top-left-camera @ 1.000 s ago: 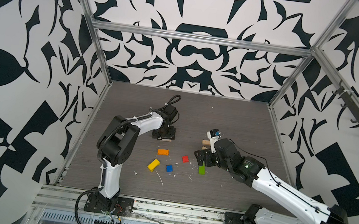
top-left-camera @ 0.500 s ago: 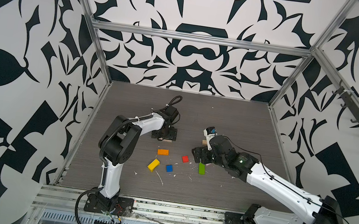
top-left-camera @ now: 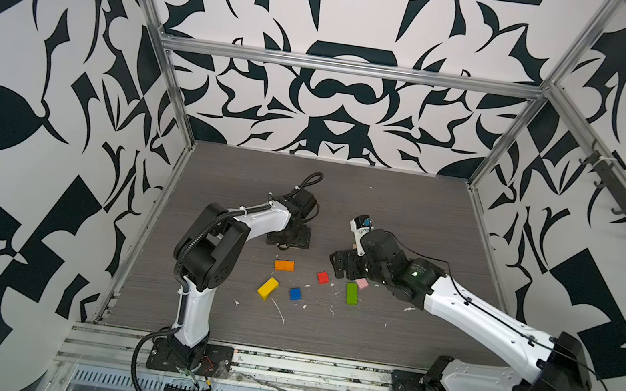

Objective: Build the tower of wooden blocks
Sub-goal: 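Carry the held wood bar over another wood bar and lower onto it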

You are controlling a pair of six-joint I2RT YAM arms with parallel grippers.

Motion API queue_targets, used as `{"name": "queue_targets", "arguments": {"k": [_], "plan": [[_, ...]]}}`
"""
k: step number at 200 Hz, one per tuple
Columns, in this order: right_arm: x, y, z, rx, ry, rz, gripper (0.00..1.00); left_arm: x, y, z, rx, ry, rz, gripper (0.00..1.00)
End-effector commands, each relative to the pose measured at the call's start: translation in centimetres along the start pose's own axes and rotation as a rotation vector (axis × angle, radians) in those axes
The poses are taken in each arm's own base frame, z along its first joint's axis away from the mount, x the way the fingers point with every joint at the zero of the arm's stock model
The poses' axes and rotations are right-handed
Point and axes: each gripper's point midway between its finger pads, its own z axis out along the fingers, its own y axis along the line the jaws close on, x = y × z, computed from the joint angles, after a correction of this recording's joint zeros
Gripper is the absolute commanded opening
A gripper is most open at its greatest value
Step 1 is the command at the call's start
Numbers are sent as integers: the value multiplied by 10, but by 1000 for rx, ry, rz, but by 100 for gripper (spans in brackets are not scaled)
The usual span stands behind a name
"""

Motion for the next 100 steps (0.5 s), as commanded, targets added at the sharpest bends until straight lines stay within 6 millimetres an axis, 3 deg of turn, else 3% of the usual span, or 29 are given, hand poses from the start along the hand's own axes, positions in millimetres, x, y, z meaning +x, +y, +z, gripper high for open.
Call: {"name": "queue_targets", "arguments": {"k": [1,31,100], "plan": [[-18,10,-9,-27,-41,-6,97,13,10,3,-37,33,-26,88],[-18,10,-8,-25,-38,-6,96,15,12,4,-43,37,-32,86],[-25,12,-13,-24,-49,-16,96,9,6,7,-28,38,15,66]]}}
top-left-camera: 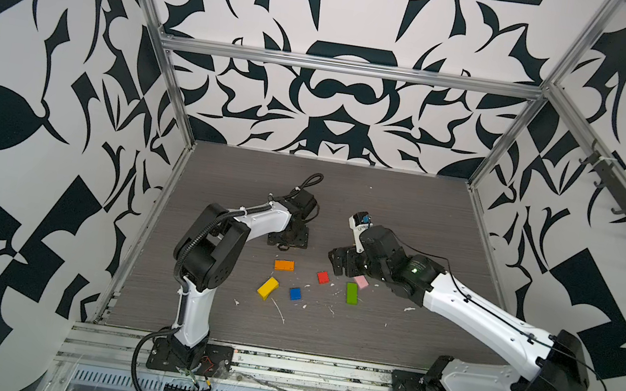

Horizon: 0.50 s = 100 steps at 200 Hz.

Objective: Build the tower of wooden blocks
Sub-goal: 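Carry the held wood bar over another wood bar and lower onto it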

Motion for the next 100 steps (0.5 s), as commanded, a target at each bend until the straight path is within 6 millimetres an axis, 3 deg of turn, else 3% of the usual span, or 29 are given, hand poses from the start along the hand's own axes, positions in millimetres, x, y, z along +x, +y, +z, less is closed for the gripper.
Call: {"name": "queue_targets", "arguments": {"k": [1,100], "plan": [[-17,7,-11,-17,-43,-14,96,9,3,6,-12,44,33,66],[-16,4,-13,-1,-43,-23,96,-15,-1,12,-8,21,81,65]]}}
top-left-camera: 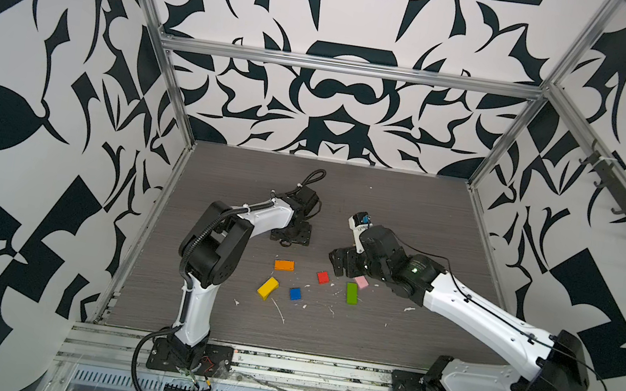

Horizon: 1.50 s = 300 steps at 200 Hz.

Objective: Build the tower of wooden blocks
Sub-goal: 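Carry the held wood bar over another wood bar and lower onto it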

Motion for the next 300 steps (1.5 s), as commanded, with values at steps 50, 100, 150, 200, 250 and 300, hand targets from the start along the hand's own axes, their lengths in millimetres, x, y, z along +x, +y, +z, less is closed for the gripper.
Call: {"name": "queue_targets", "arguments": {"k": [50,100,150,200,250,300], "plan": [[-22,6,-15,-8,-68,-8,96,-1,8,12,-23,34,17,66],[-21,6,-15,-8,-64,-5,96,-6,7,13,-20,29,14,67],[-23,5,-17,-8,-79,-3,96,-8,5,15,-16,29,17,70],[-21,4,-15,-6,-71,-5,96,-12,5,17,-26,26,25,70],[-20,4,-14,-5,-67,-4,96,-12,6,18,-27,29,16,75],[-20,5,-14,-8,-65,-3,96,-9,7,19,-31,37,11,89]]}}
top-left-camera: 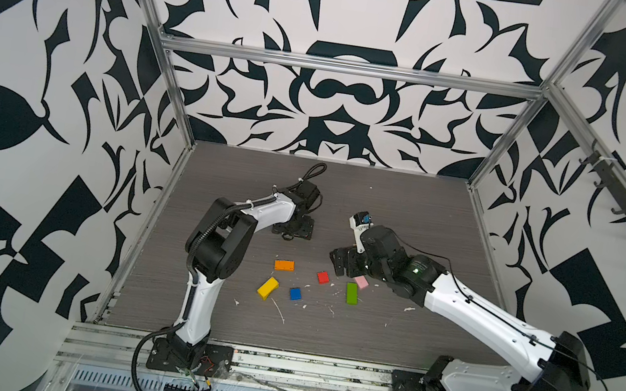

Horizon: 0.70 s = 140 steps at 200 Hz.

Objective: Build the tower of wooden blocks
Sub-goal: 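Carry the held wood bar over another wood bar and lower onto it, then open the left gripper to release the bar on top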

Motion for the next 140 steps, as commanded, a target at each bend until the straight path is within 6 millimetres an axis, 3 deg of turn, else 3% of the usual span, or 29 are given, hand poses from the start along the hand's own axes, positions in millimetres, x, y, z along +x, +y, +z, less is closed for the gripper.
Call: {"name": "queue_targets", "arguments": {"k": [1,96,140], "plan": [[-18,6,-12,-15,-55,0,96,13,8,12,-30,56,-8,90],[-18,7,-11,-15,-47,0,95,11,2,10,3,53,-12,100],[-18,8,-11,-19,-44,1,95,5,7,-6,-16,24,-25,100]]}}
